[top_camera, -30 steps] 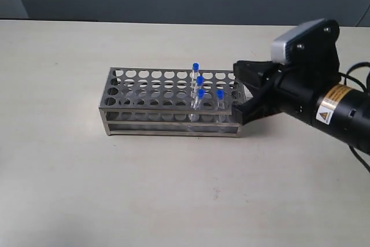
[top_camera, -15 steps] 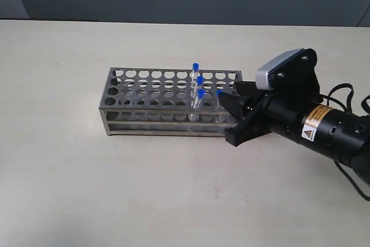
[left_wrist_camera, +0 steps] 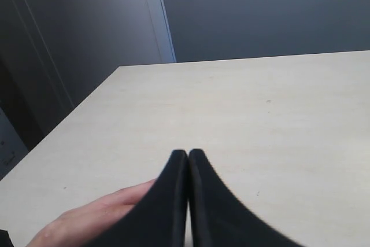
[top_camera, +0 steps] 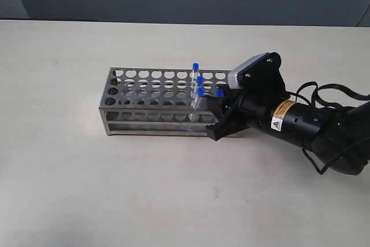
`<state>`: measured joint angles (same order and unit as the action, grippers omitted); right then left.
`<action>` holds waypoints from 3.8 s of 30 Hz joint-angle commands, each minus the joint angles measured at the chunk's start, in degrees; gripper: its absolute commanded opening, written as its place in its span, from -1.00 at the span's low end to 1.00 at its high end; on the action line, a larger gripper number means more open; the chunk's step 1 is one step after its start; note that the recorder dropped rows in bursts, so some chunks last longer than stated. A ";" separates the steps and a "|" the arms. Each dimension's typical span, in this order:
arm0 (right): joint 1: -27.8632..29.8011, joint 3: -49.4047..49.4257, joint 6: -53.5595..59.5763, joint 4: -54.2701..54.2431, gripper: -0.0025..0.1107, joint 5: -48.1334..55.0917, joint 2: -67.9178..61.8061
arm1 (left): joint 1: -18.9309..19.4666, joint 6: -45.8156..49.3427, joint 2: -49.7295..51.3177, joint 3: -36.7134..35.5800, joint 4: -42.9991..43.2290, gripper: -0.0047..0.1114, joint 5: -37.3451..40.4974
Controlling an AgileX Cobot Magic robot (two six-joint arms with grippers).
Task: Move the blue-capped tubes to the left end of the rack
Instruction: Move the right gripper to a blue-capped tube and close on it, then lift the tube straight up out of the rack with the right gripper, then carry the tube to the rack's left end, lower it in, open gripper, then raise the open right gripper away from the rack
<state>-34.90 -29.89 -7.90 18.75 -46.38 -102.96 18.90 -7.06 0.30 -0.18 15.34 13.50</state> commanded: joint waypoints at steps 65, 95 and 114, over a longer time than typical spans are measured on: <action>-16.22 -48.70 -10.12 6.87 -0.97 27.59 -16.45 | -0.15 0.00 -0.30 0.18 0.12 -0.90 -0.09; -15.75 -52.73 -8.61 6.06 -0.51 32.20 -22.81 | -0.15 0.00 -0.30 0.18 0.12 -0.90 -0.09; -9.09 -49.14 -8.63 4.62 -0.23 41.93 -1.92 | -0.15 0.00 -0.30 0.18 0.12 -0.90 -0.09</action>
<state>-46.77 -81.80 -16.52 24.52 -5.23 -109.07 18.90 -7.06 0.30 -0.18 15.34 13.50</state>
